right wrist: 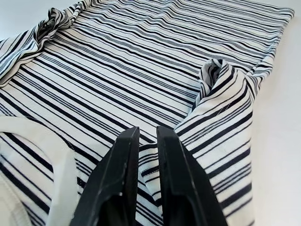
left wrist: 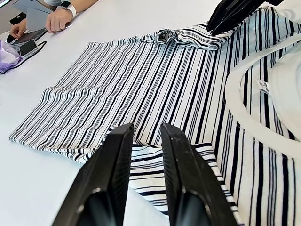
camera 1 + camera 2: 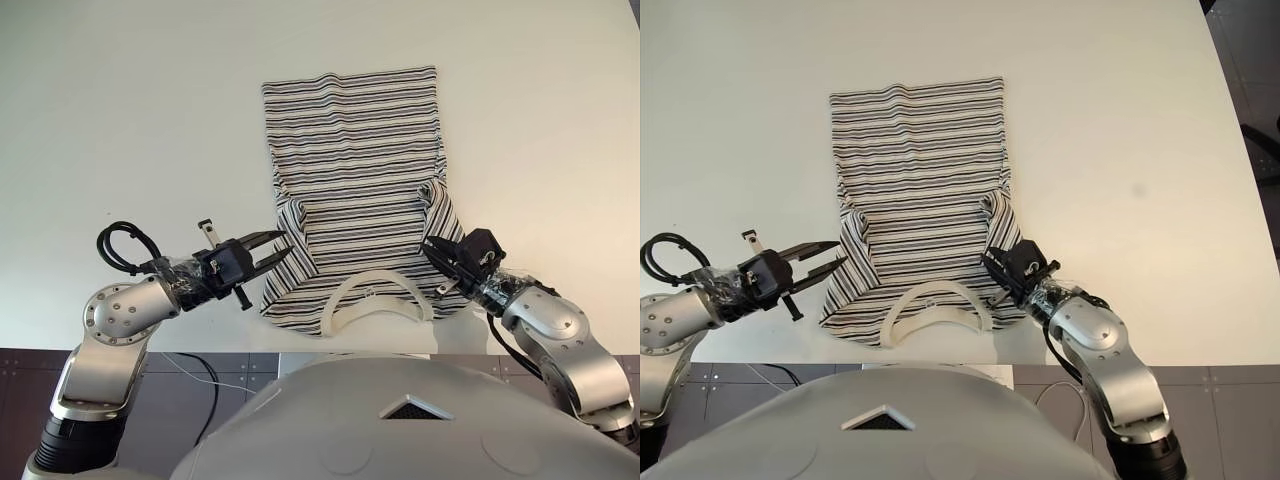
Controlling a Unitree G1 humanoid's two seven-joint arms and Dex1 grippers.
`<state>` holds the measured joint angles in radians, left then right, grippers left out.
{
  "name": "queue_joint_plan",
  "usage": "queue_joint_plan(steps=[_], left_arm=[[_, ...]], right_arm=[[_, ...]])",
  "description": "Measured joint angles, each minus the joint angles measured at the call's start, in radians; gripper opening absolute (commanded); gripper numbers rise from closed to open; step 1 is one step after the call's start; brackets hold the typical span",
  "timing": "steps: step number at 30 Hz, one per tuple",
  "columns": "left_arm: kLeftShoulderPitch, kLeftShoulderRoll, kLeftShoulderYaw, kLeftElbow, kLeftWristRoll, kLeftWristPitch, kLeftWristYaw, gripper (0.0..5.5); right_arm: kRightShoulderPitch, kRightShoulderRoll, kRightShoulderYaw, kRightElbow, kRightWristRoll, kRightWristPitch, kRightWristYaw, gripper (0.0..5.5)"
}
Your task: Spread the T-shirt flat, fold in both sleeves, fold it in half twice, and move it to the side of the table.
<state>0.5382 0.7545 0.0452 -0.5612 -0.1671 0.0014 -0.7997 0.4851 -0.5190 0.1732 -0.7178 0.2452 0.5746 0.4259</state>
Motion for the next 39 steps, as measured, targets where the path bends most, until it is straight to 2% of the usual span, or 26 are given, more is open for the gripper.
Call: queue_joint_plan(steps=[3,5,8,10,12,14,15,18,22,28,34,39], left_arm=[[0.001,0.005,0.034,0.041,0.037,-0.052,0.000,1.07],[0.011,0.014,0.045,0.072,0.065,-0.109,-0.001,1.07],[0.104,0.060,0.105,0.153,0.135,-0.299,-0.028,1.07],[0.158,0.083,0.142,0.210,0.187,-0.428,-0.032,1.39],[0.207,0.129,0.189,0.311,0.258,-0.618,-0.034,1.75],[0.210,0.167,0.194,0.407,0.359,-0.796,-0.016,2.12],[0.201,0.167,0.192,0.427,0.395,-0.841,0.000,2.31],[0.175,0.168,0.142,0.454,0.496,-0.952,0.037,2.34],[0.152,0.139,0.083,0.457,0.570,-1.007,0.113,2.34],[0.092,0.089,0.020,0.449,0.627,-0.970,0.191,2.34],[0.112,0.088,-0.004,0.450,0.645,-0.953,0.238,1.41],[0.112,0.102,-0.040,0.483,0.644,-0.960,0.270,0.58]], right_arm=[[-0.022,0.001,-0.188,-0.044,0.175,0.013,0.060,0.65],[-0.033,-0.018,-0.252,-0.002,0.189,0.001,0.087,0.65],[0.039,-0.122,-0.393,0.087,0.169,-0.064,0.190,0.65],[0.103,-0.173,-0.436,0.120,0.136,-0.144,0.273,0.68],[0.197,-0.237,-0.480,0.180,0.070,-0.267,0.375,1.06],[0.233,-0.257,-0.488,0.241,0.022,-0.370,0.433,1.52],[0.230,-0.258,-0.486,0.252,0.012,-0.387,0.437,1.59],[0.202,-0.258,-0.464,0.281,-0.021,-0.417,0.435,1.59],[0.141,-0.258,-0.433,0.299,-0.035,-0.418,0.430,1.59],[0.104,-0.258,-0.403,0.300,-0.037,-0.411,0.431,1.59],[0.113,-0.272,-0.389,0.299,-0.071,-0.452,0.458,1.59],[0.148,-0.334,-0.380,0.349,-0.194,-0.693,0.508,1.59]])
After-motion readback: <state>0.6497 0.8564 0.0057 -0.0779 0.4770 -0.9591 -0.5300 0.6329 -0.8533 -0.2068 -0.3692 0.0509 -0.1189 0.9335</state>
